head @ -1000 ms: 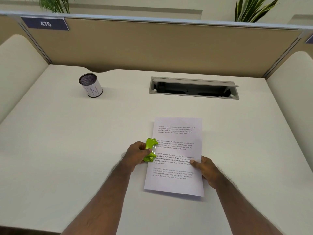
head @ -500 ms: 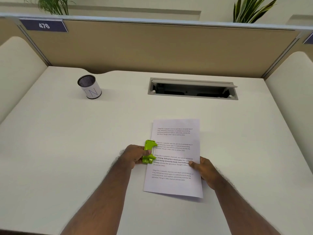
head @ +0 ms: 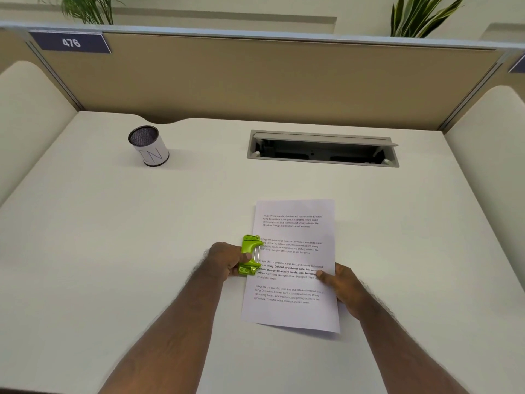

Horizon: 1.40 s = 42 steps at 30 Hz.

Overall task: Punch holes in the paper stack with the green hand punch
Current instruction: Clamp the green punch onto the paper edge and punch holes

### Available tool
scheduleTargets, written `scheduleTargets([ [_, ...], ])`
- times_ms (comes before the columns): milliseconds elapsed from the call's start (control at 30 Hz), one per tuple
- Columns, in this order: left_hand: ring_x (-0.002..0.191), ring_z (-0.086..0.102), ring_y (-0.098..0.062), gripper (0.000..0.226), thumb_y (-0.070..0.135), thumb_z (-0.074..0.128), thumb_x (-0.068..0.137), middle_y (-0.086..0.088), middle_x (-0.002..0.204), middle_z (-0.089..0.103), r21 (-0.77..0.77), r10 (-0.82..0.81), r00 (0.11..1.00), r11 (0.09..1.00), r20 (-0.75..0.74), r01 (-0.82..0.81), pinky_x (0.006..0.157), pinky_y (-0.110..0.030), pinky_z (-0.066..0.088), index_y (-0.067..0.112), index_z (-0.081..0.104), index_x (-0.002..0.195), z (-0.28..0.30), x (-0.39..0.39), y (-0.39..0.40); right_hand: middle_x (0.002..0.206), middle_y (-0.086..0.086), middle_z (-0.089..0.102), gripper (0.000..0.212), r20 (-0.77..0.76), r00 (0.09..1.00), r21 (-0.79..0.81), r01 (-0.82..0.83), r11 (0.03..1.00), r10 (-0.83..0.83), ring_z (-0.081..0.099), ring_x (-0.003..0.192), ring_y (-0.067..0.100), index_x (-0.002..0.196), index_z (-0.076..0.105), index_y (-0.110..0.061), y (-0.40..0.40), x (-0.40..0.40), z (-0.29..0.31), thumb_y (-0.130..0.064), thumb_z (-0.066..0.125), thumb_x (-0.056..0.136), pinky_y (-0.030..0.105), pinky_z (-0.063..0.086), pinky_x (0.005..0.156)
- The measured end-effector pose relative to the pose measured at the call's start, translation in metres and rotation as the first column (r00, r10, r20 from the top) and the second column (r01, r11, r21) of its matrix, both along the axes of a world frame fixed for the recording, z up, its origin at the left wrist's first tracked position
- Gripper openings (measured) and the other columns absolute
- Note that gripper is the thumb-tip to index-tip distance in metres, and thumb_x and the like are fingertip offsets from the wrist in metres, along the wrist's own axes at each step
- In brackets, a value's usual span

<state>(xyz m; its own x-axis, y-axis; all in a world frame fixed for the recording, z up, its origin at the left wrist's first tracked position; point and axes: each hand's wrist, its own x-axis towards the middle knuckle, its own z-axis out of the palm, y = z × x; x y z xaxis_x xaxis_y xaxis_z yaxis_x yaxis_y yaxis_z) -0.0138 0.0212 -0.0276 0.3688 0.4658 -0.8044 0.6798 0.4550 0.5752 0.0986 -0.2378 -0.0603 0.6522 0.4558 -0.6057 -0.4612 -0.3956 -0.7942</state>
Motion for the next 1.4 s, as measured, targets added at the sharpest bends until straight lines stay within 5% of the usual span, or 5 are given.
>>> scheduleTargets([
  [333,0.074,0.069,-0.032,0.035,-0.001,0.078,0.076,-0.022,0.101,0.068,0.053,-0.009,0.994,0.999,0.113,0.003,0.069,-0.044,0.062,0.005,0.060,0.106,0.002,-0.004,-0.005,0.117,0.017,0.072,0.029,-0.013,1.000,0.017,0.016,1.000,-0.016,0.069,0.107,0.037,0.123,0.064,-0.001,-0.001,-0.002,0.004,-0.004,0.062,0.094,0.054,0.052,0.097],
  [533,0.078,0.065,-0.027,0.016,0.007,0.078,0.077,-0.017,0.090,0.067,0.173,-0.064,0.986,0.984,0.153,0.038,0.085,-0.050,0.059,0.010,0.063,0.082,0.000,-0.022,-0.003,0.119,0.017,0.071,0.032,-0.024,0.999,0.021,0.033,0.999,-0.033,0.067,0.110,0.038,0.126,0.062,-0.001,-0.003,-0.003,0.010,-0.003,0.061,0.094,0.055,0.051,0.099],
  [767,0.075,0.064,-0.023,0.011,0.011,0.074,0.082,-0.013,0.088,0.066,0.279,0.021,0.974,0.957,0.227,-0.086,0.076,-0.039,0.057,0.012,0.063,0.081,0.007,-0.051,0.036,0.119,0.020,0.070,0.032,-0.011,0.998,0.010,0.061,0.998,-0.061,0.066,0.110,0.041,0.126,0.062,0.000,-0.010,0.000,0.016,0.000,0.059,0.094,0.058,0.049,0.099],
  [933,0.080,0.062,-0.026,0.014,0.018,0.077,0.079,-0.016,0.087,0.068,0.534,0.045,0.996,0.842,0.079,-0.081,0.086,-0.054,0.056,0.008,0.068,0.083,0.001,-0.074,0.072,0.118,0.020,0.070,0.034,0.002,0.990,-0.004,0.140,0.990,-0.140,0.067,0.108,0.040,0.125,0.062,-0.001,-0.020,0.005,0.017,0.002,0.060,0.091,0.056,0.051,0.098],
  [1400,0.095,0.064,-0.035,0.023,0.030,0.069,0.083,-0.013,0.100,0.072,0.693,0.075,0.981,0.718,-0.181,0.073,0.082,-0.037,0.049,0.011,0.069,0.097,-0.015,-0.087,0.083,0.119,0.021,0.069,0.034,0.044,0.988,-0.031,0.150,0.988,-0.149,0.066,0.110,0.041,0.125,0.062,0.000,-0.035,0.012,0.019,0.003,0.060,0.091,0.059,0.049,0.100],
])
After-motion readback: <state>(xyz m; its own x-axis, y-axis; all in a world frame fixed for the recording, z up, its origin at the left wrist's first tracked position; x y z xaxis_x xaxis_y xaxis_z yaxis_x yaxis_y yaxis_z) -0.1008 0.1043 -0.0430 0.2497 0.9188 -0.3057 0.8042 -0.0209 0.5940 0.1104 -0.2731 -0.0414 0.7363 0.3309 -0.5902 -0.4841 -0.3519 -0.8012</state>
